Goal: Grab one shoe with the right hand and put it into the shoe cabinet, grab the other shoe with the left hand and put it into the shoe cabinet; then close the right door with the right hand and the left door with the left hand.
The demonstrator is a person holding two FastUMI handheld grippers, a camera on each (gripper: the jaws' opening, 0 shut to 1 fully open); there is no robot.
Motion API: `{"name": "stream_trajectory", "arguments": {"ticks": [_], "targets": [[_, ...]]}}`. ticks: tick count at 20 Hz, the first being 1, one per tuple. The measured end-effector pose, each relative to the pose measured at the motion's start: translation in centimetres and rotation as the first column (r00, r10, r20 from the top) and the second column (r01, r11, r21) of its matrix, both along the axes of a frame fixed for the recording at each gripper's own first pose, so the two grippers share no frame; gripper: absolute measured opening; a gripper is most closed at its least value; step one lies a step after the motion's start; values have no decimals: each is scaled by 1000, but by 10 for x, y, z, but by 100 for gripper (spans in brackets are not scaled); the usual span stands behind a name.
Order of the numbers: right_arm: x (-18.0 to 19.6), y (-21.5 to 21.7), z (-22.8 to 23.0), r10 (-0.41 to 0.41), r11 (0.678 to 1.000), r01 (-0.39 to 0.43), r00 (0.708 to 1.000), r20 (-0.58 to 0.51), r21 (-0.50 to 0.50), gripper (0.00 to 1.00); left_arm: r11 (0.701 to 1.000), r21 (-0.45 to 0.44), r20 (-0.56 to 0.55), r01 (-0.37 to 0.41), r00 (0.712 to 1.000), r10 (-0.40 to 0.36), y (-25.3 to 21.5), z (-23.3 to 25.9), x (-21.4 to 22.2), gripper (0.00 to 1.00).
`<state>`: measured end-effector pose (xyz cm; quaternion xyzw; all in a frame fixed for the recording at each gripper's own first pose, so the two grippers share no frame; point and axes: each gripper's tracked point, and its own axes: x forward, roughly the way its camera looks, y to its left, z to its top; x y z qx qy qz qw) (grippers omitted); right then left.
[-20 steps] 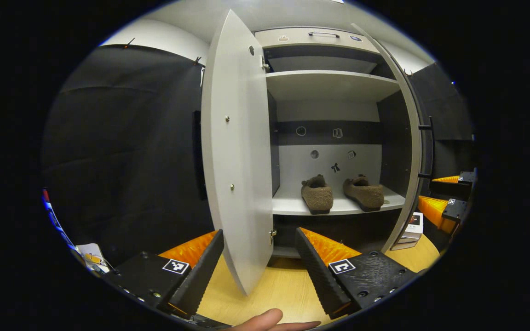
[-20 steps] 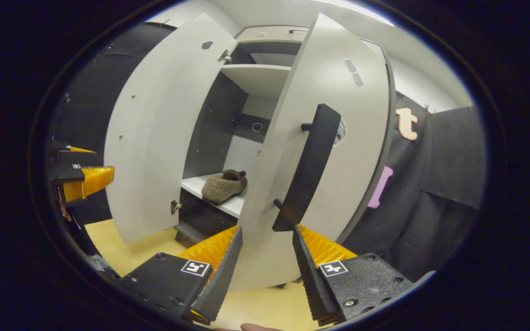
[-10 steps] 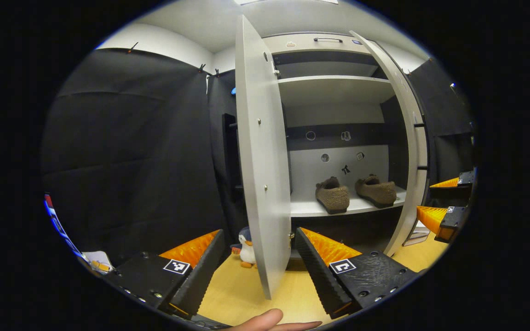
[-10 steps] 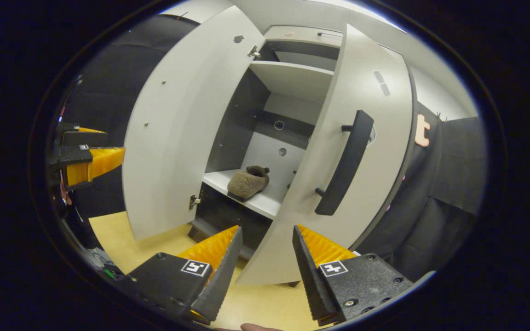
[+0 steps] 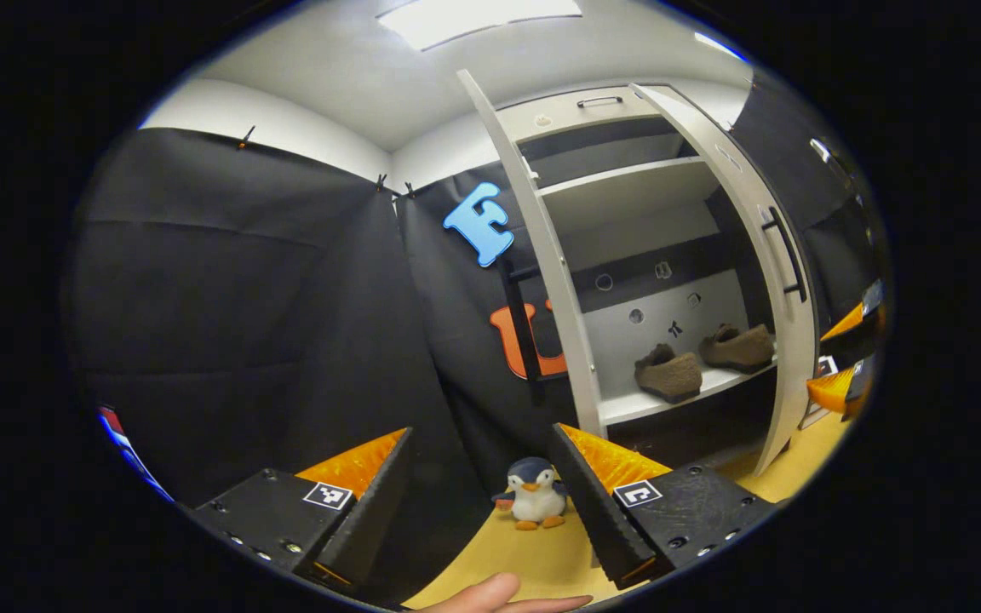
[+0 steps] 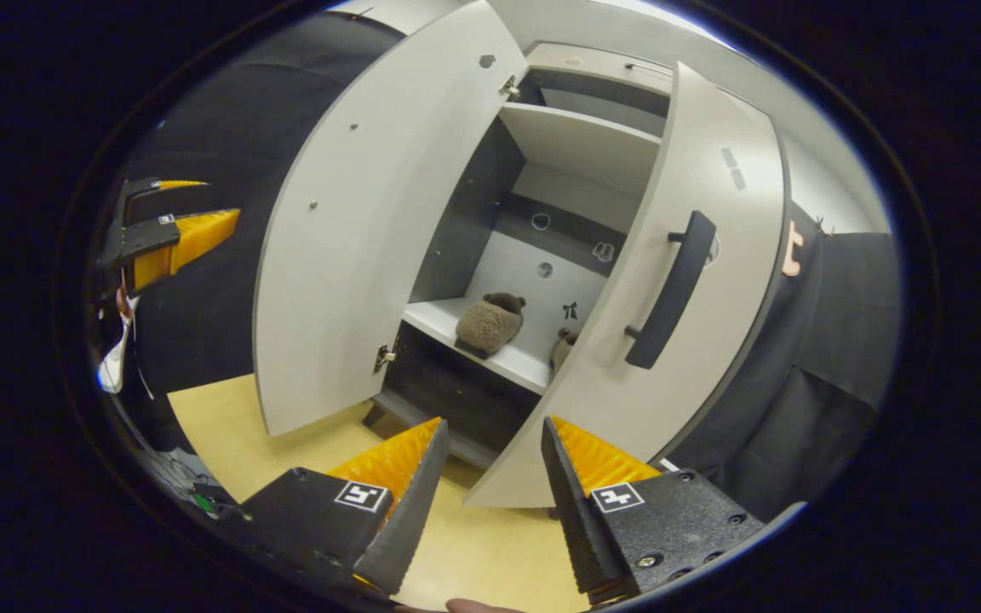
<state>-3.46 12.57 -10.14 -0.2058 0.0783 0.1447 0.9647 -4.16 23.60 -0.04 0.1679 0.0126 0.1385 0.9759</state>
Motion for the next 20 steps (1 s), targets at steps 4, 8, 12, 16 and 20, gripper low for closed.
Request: {"name": "stream_trajectory", "arguments": {"ticks": [4, 8, 12, 16, 20], "targets": [[-4, -3, 0, -12, 999, 12, 1000, -7, -33, 73, 994, -111, -83, 7, 996, -16, 8, -33, 21, 96], [-11, -11, -6, -43, 998, 42, 999, -21, -47, 73, 975, -218, -98, 46, 993, -69, 1, -43, 33, 89], [-11, -15, -12, -78, 997, 77, 995, -54, -30, 73, 983, -145, -53, 113, 991, -121, -13, -32, 38, 80], [-13, -13, -14, -82, 996, 80, 994, -65, -37, 73, 976, -144, -74, 164, 982, -176, -20, -32, 42, 89], [-16, -8, -14, -70, 996, 66, 996, -62, -63, 73, 962, -175, -92, 208, 970, -227, -34, -34, 43, 89]]}}
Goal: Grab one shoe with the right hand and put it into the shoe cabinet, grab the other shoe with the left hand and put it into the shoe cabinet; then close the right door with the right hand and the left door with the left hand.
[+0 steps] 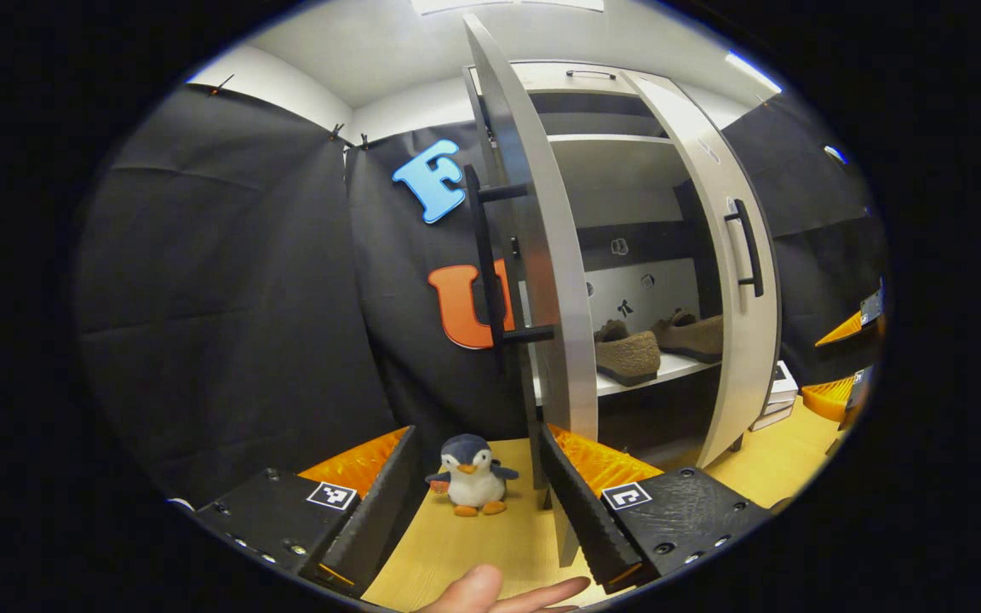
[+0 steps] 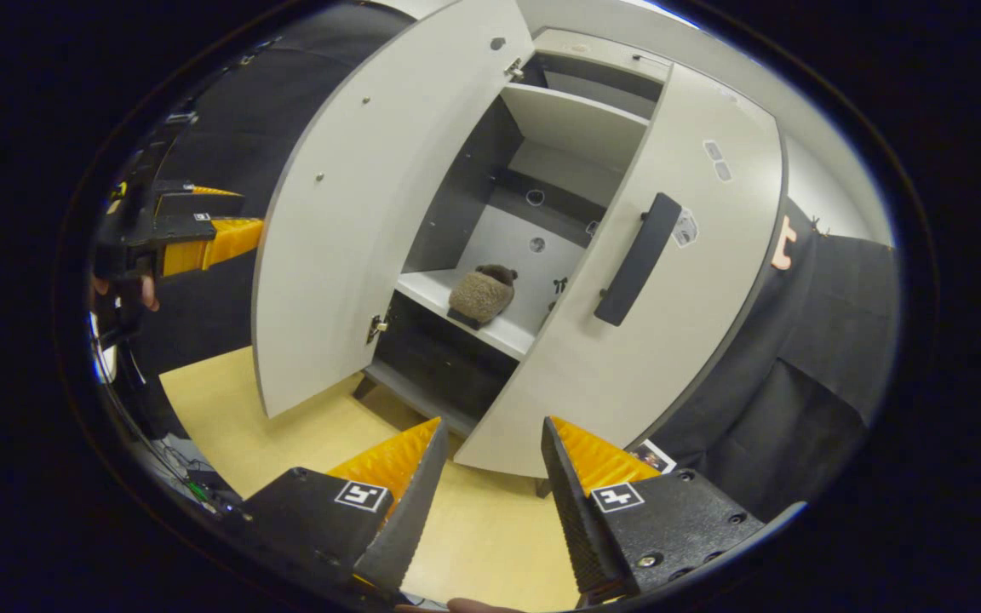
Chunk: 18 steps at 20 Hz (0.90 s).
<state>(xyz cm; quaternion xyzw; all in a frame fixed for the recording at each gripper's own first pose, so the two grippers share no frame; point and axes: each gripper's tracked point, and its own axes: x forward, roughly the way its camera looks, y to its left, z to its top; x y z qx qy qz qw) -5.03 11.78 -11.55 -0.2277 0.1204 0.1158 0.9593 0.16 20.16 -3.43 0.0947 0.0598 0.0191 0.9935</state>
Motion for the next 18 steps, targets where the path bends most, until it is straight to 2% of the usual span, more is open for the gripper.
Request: {"name": "stream_trajectory", "arguments": {"ticks": [5, 10, 12, 14, 18], "targets": [[-1, -2, -4, 0, 1000, 0, 1000, -14, -11, 73, 998, 10, 4, 55, 998, -55, -30, -2, 4, 89], [-5, -20, -6, -53, 999, 53, 998, -25, 7, 73, 992, 66, 26, 103, 994, -105, -59, 0, 9, 89], [-6, -29, -11, -81, 996, 82, 995, -56, 23, 73, 991, 98, 36, 96, 994, -100, -60, 0, 11, 86], [-8, -37, -13, -109, 993, 113, 991, -74, 44, 73, 992, 70, 26, 103, 994, -105, -64, -1, 13, 86], [-11, -47, -15, -136, 989, 141, 987, -84, 50, 75, 988, -65, -20, 140, 990, -141, -72, -8, 14, 86]]}}
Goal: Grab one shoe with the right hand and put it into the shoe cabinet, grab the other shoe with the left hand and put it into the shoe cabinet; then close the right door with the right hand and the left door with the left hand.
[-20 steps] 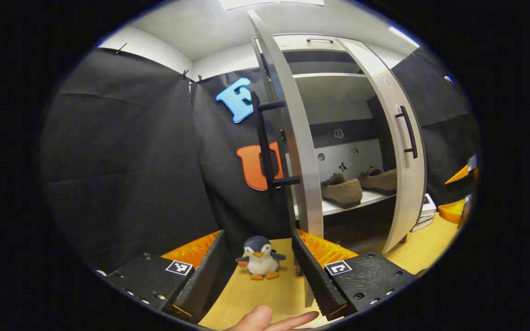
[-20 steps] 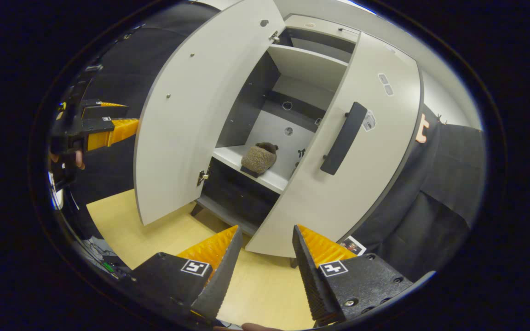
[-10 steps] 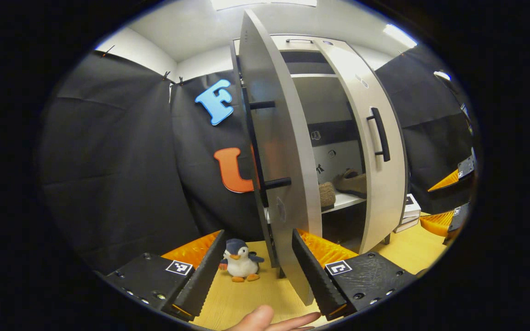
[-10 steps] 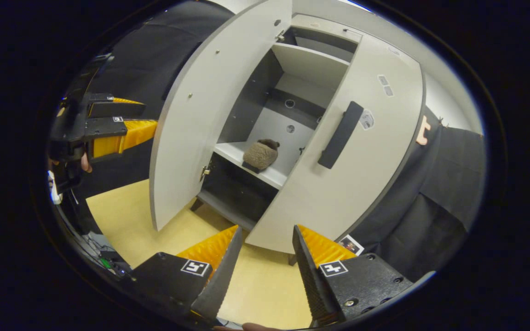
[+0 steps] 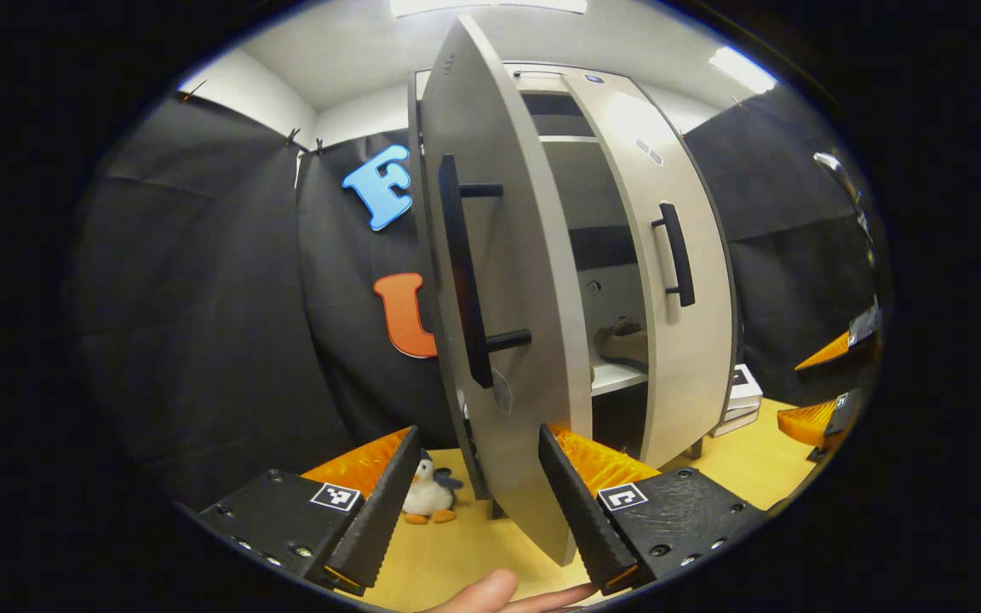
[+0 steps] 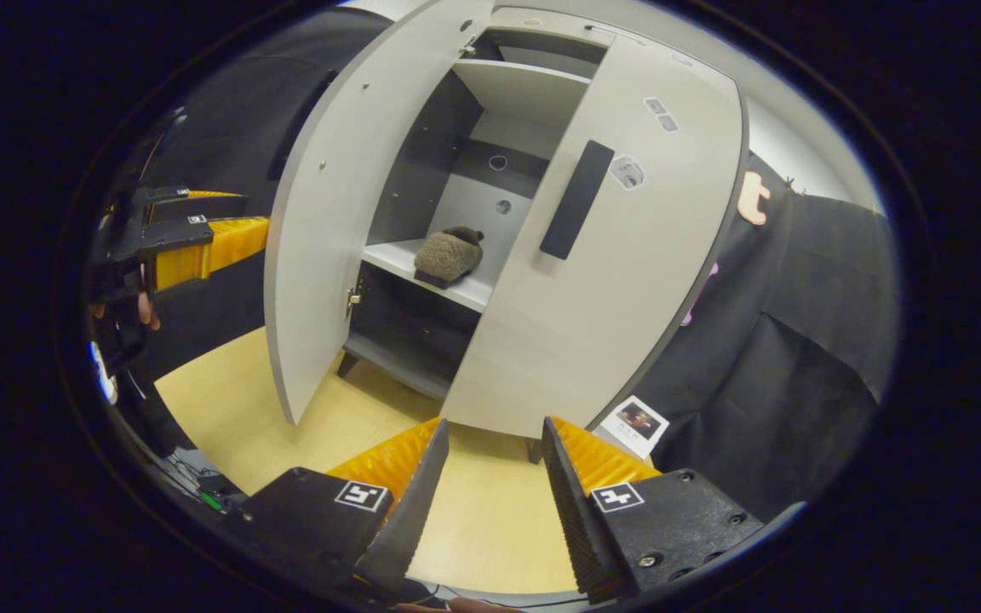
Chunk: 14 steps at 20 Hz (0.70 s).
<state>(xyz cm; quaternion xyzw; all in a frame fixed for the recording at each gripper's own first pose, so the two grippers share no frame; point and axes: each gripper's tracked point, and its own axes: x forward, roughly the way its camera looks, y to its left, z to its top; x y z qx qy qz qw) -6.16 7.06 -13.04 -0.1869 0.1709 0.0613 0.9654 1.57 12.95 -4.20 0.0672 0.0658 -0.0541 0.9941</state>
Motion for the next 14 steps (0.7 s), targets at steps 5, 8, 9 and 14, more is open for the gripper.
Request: {"name": "stream_trajectory", "arguments": {"ticks": [5, 8, 9, 14], "targets": [[-2, -11, 0, -33, 999, 33, 999, -5, 3, 73, 999, -27, -27, 40, 999, -41, -19, -4, 13, 86], [-4, -16, -1, -59, 998, 59, 998, -7, 8, 73, 998, -41, -34, 46, 998, -47, -31, -1, 28, 86], [-3, -17, -4, -66, 998, 66, 998, -17, 13, 75, 995, -71, -46, 65, 997, -68, -40, -1, 28, 86], [-4, -18, -2, -82, 996, 82, 997, -12, 34, 73, 975, -169, -56, 146, 986, -157, -74, 7, 23, 89]]}}
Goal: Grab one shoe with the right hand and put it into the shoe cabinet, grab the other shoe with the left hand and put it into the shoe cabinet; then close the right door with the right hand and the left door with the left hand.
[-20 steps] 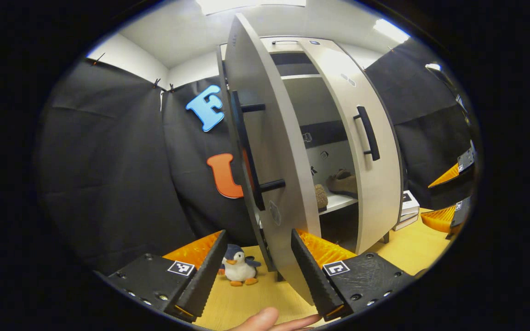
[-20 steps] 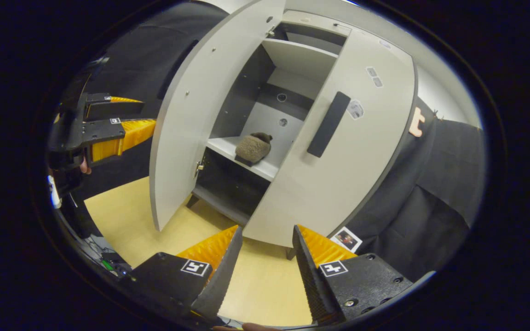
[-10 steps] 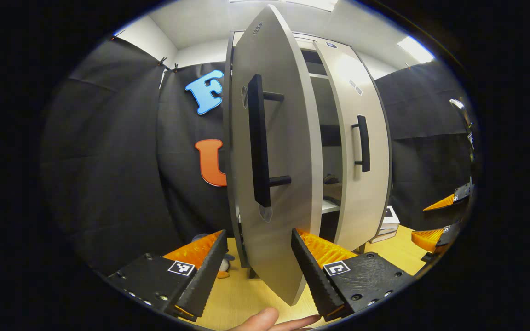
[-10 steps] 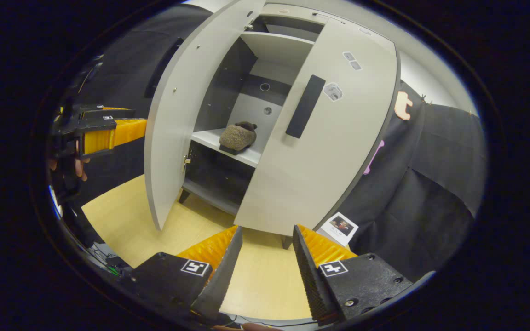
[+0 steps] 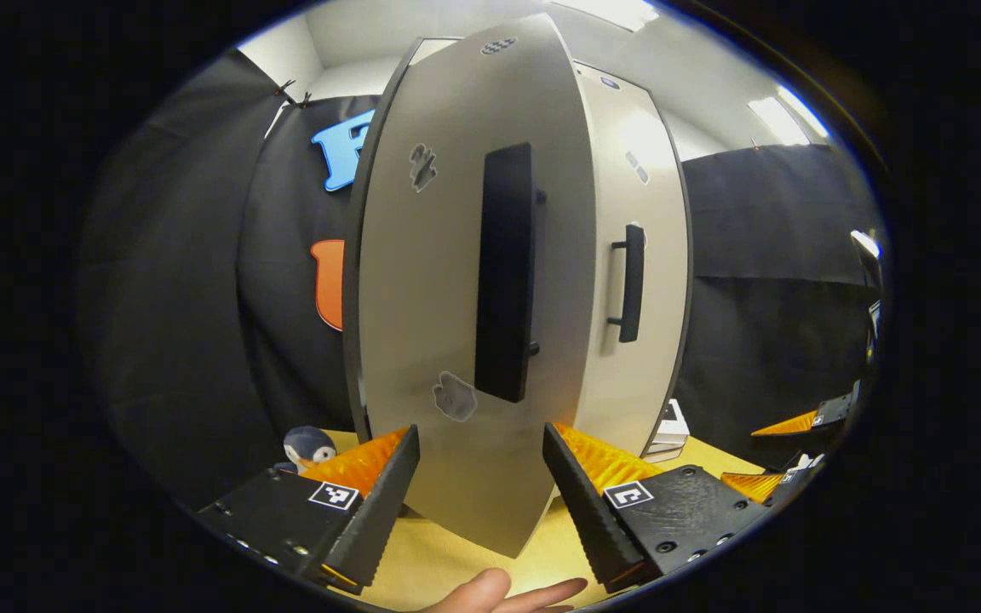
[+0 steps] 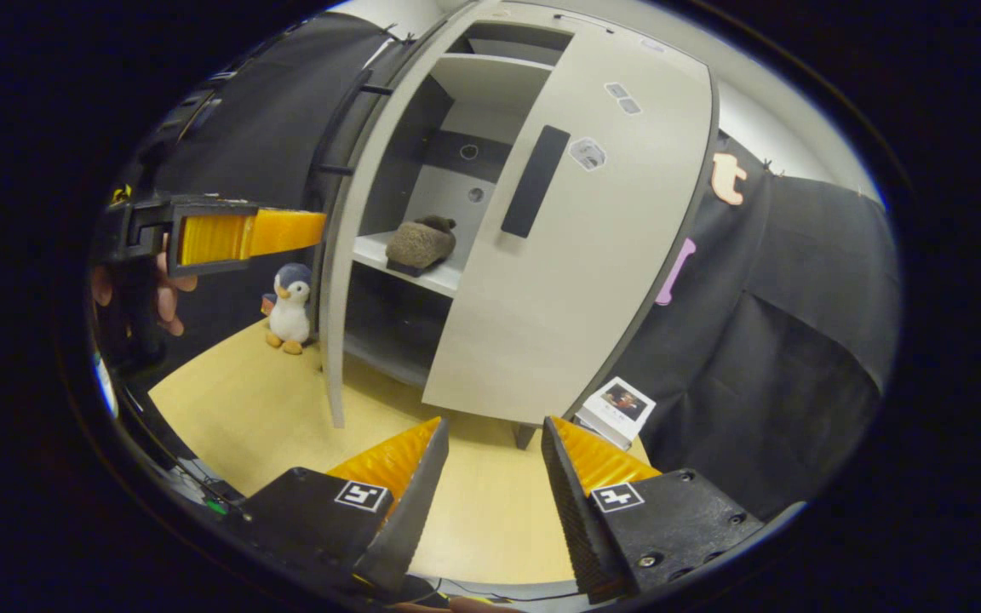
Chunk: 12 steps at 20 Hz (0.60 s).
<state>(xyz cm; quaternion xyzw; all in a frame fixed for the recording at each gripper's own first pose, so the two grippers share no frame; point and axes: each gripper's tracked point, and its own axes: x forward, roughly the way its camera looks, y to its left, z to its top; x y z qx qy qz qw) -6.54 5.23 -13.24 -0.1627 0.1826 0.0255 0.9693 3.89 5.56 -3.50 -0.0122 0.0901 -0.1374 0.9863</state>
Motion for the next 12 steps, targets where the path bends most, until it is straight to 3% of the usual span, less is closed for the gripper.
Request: {"name": "stream_trajectory", "arguments": {"ticks": [5, 8, 10, 12], "targets": [[-1, 2, 4, 0, 999, -1, 1000, 26, 33, 73, 999, 30, -28, -41, 999, 41, 6, -13, -23, 93], [1, 6, 28, -22, 998, 14, 992, 121, 64, 73, 994, 73, -23, -82, 996, 84, 9, -19, -40, 95], [2, 11, 49, -50, 995, 30, 974, 219, 96, 75, 981, 114, 14, -159, 987, 159, 17, -9, -44, 95], [1, 15, 73, -90, 986, 38, 940, 328, 160, 78, 974, 134, 33, -180, 984, 178, 15, -3, -48, 94]]}}
